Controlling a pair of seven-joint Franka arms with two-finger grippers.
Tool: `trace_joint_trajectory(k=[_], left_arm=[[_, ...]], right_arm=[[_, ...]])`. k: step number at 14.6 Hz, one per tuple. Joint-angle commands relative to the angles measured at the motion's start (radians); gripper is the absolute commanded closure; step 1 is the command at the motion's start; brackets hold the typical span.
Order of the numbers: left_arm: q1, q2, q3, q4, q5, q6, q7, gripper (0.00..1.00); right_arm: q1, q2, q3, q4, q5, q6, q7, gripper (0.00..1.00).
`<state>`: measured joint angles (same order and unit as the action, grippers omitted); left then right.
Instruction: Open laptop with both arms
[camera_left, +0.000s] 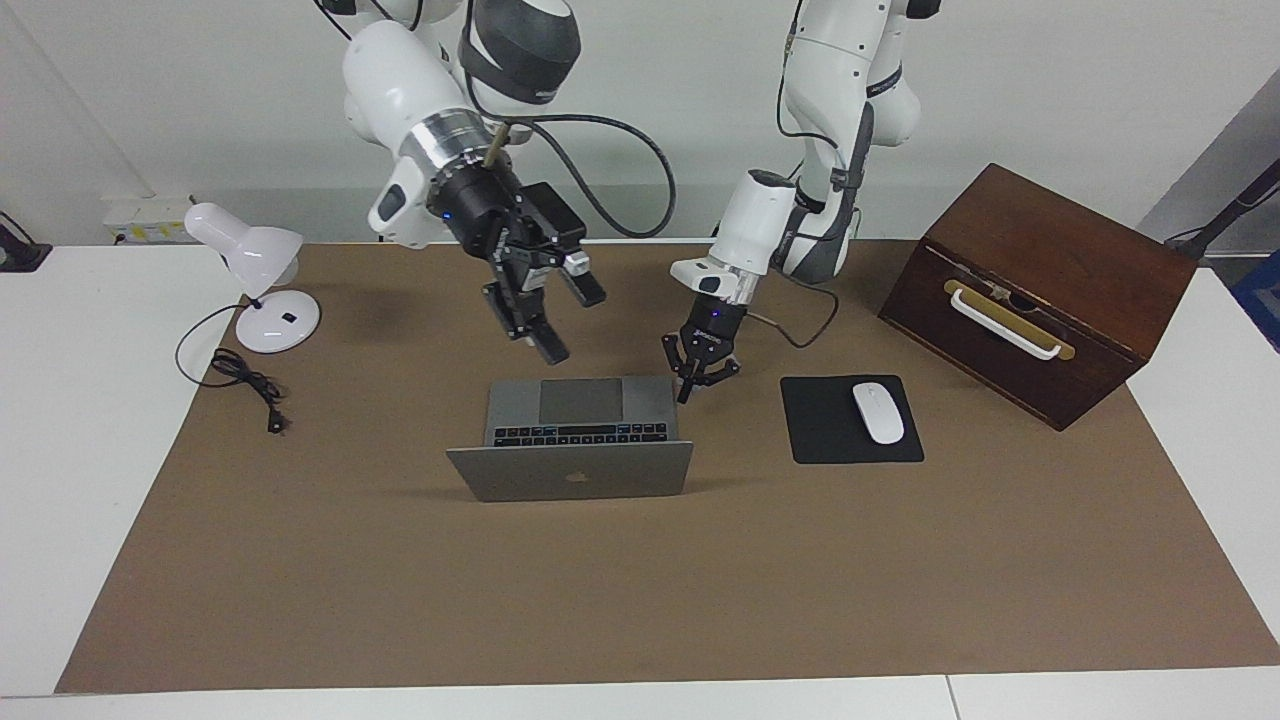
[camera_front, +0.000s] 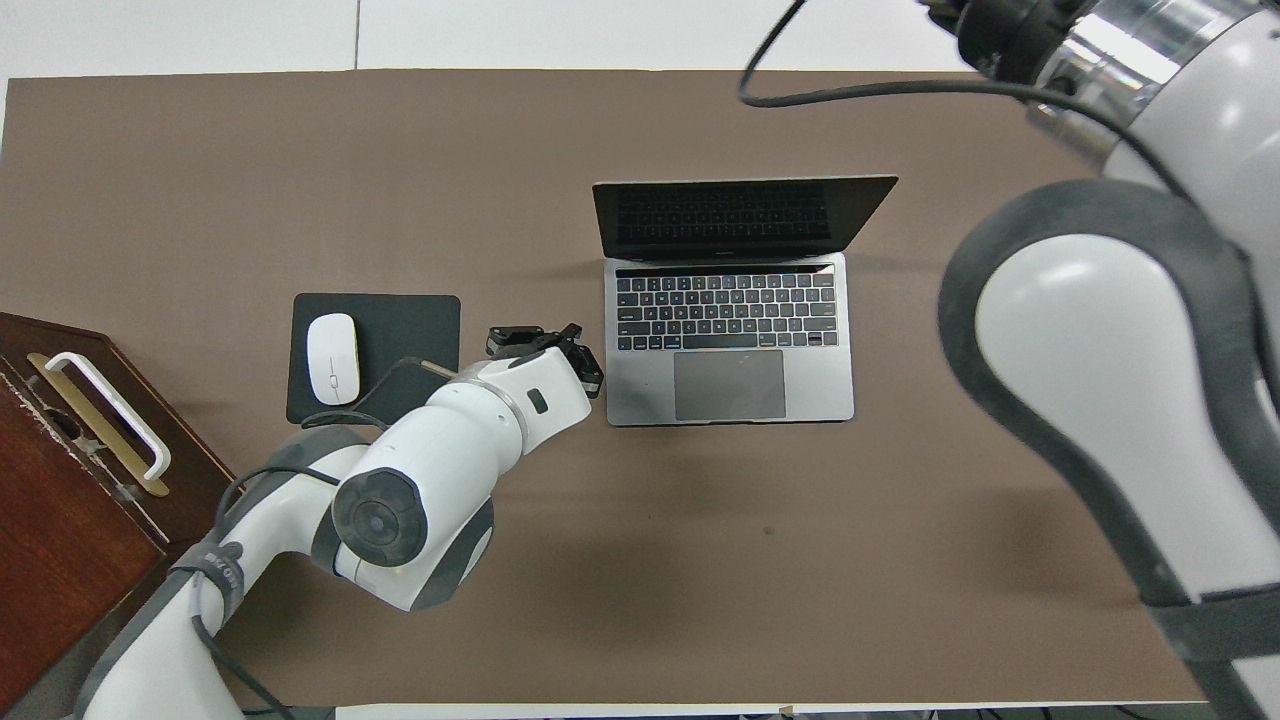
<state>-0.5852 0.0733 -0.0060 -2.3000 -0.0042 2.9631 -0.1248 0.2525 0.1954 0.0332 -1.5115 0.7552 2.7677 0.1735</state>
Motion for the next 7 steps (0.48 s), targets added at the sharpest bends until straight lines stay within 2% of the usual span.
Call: trace_joint_trajectory(k=[1, 5, 7], left_arm=[[0.045, -0.052, -0.005, 0.085, 0.010, -0.223, -0.006, 1.00], [0.108, -0.073, -0.003, 0.221, 0.009, -0.494, -0.006, 1.00], [0.152, -0.082, -0.002, 0.289, 0.009, -0.625, -0.006, 1.00]], right_arm=[[-0.076, 0.035, 0.013, 0.103, -0.161, -0.161, -0.051, 0.00], [-0.121, 0.027, 0.010, 0.106, -0.290, -0.334, -0.106, 0.00], [-0.147, 0.012, 0.007, 0.103, -0.304, -0.434, -0.114, 0.00]])
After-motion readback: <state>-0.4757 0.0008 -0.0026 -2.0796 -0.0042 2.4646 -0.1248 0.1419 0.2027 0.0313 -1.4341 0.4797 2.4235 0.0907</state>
